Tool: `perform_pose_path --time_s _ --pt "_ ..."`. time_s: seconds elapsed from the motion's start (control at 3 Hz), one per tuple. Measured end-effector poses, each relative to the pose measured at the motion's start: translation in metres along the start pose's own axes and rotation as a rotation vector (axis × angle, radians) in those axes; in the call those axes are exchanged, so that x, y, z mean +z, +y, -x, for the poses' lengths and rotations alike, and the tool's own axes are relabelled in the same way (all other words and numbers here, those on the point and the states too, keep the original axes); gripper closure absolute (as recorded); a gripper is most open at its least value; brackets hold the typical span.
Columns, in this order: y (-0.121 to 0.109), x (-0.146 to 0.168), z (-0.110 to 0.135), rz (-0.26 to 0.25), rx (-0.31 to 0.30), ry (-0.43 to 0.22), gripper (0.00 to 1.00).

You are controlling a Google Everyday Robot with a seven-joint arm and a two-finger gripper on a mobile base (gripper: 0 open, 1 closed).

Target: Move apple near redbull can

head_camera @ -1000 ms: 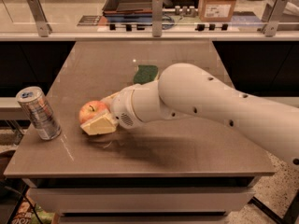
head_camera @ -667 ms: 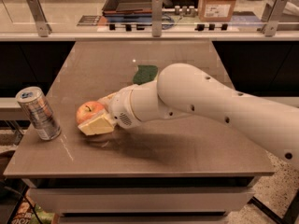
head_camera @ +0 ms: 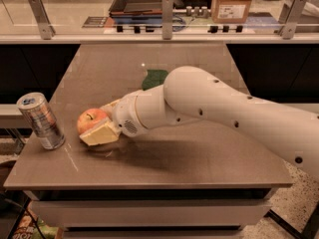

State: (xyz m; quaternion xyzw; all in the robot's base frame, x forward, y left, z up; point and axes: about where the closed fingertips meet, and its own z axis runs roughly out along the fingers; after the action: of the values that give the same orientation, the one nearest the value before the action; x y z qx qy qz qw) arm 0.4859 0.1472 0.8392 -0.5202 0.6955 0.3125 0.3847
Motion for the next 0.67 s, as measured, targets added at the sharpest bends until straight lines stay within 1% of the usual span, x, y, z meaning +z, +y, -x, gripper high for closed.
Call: perform_pose_path --time_s 0.67 --pt "0.0029 0.0015 0.0018 0.004 -0.006 0.002 0.35"
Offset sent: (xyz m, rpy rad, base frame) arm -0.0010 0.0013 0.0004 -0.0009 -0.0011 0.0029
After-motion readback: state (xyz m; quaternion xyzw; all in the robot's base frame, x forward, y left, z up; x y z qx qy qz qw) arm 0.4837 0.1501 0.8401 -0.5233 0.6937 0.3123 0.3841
